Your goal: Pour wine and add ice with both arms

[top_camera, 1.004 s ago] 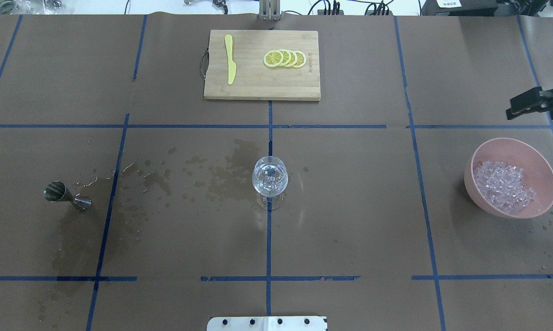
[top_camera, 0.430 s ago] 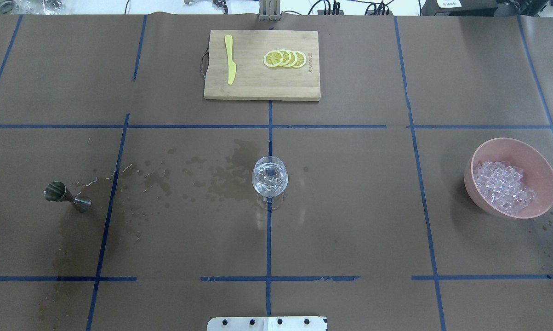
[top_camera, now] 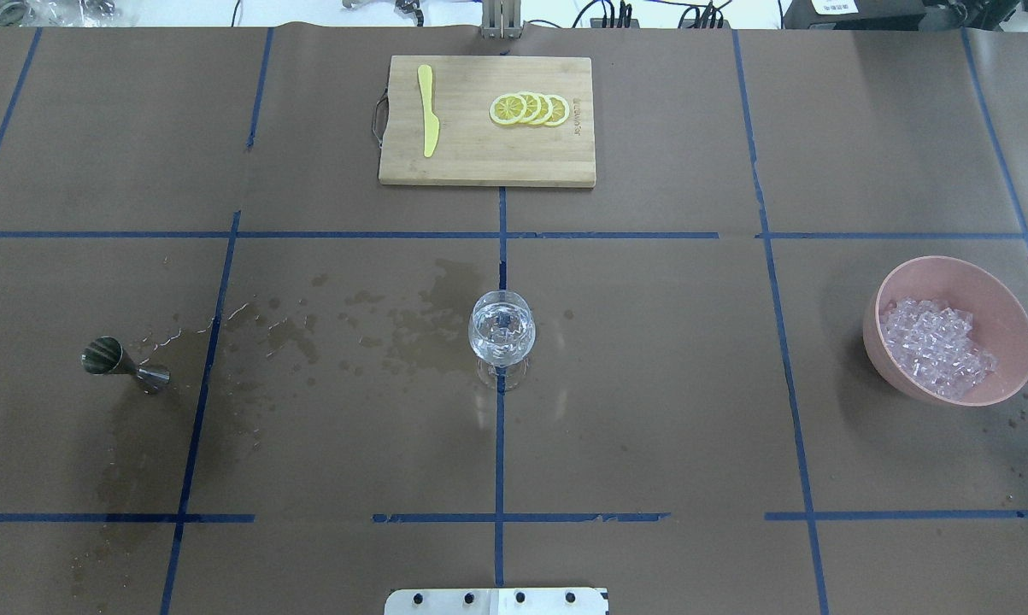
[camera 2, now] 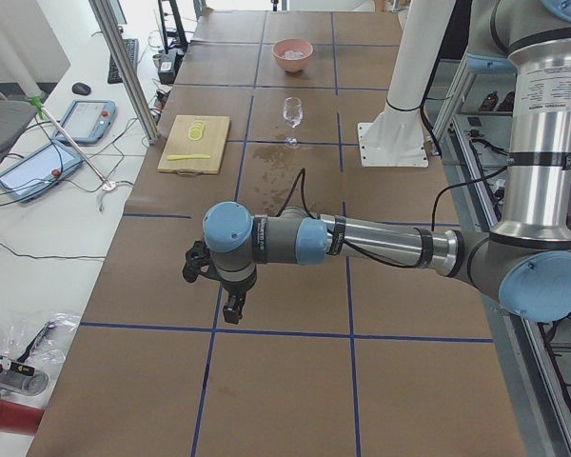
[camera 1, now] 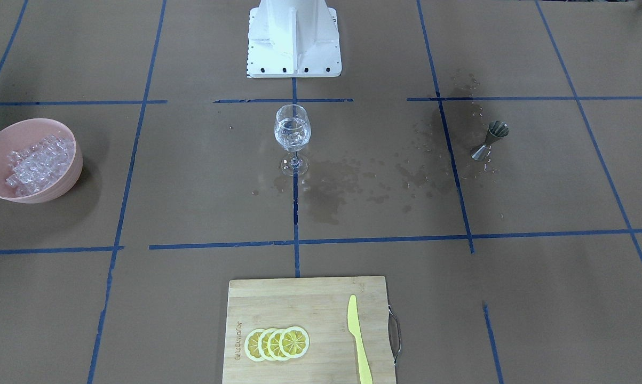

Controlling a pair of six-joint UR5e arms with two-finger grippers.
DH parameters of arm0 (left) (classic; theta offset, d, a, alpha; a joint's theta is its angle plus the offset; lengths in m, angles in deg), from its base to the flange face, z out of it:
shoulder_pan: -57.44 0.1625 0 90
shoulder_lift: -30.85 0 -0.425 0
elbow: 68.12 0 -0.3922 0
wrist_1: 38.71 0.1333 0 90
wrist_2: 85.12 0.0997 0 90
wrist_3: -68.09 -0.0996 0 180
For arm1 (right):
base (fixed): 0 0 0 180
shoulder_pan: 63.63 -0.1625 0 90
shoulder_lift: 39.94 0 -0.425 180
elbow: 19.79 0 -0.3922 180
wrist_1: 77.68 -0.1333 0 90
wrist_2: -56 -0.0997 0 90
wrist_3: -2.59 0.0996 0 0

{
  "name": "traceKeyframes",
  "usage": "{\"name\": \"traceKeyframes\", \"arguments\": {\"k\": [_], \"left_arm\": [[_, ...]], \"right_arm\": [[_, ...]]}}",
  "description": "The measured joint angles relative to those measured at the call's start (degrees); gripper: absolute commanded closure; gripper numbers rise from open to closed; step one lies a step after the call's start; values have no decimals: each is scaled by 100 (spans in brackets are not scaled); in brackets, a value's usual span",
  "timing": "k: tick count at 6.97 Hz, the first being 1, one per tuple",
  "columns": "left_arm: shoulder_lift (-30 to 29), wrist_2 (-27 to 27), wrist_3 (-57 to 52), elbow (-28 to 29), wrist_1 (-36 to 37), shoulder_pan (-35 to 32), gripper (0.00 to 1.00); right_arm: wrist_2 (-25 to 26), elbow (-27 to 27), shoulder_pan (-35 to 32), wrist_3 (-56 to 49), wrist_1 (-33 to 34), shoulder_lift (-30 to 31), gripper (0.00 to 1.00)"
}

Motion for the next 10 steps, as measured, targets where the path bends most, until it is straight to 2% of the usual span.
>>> {"name": "traceKeyframes", "arguments": {"k": [3, 7, 10], "left_arm": [[125, -6, 210, 19, 29, 35, 0], [131, -33, 226, 22, -537, 83, 0], [106, -43, 217, -67, -571, 75, 0]], "right_arm": [[-23, -42, 55, 25, 305, -144, 0], [-16, -60, 60, 32, 296, -148, 0], [-26, -113, 61, 38, 305, -156, 0]]}}
